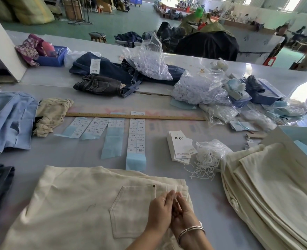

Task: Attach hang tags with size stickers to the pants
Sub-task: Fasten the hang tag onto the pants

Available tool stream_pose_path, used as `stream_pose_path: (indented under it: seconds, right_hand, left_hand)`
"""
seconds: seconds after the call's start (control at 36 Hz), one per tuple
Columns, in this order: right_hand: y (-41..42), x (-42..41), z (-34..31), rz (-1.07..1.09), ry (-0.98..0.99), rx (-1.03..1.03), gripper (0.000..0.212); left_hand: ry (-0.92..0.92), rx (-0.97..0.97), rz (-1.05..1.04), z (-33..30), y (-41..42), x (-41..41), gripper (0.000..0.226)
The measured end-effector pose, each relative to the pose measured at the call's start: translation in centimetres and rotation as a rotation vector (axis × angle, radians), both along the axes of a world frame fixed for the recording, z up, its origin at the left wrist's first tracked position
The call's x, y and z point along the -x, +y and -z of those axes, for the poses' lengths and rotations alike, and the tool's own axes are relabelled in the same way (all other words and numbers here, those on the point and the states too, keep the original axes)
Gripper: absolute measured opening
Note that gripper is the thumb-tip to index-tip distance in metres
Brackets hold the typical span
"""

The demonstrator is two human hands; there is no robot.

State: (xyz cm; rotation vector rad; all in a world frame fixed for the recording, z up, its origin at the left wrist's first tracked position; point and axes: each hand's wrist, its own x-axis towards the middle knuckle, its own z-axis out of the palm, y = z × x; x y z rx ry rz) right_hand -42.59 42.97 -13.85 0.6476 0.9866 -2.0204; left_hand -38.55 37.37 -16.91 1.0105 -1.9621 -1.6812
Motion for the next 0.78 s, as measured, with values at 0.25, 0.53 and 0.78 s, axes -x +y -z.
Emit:
stream_pose_path:
  seconds: [0.25,0.53,0.78]
  right_hand:
    - [-0.09,0.06,0.08,-0.017,-0.031,-0.052,0.025]
    - [-0.17,-0.16,-0.3,-0.016,-0.035,-0.022,0.028]
    - [-0.49,-0.36,0.09,-0.026,0.003,-0.03,0.025]
  left_hand:
    - [-0.028,0.025,0.02,0.03,-0.02,0.11,0.044]
    - [-0.033,0.032,0.03,-0.36,-0.17,-0.03,0.039]
    - [0.007,-0.01,-0.053,-0.56,0.03,0.06,0.045]
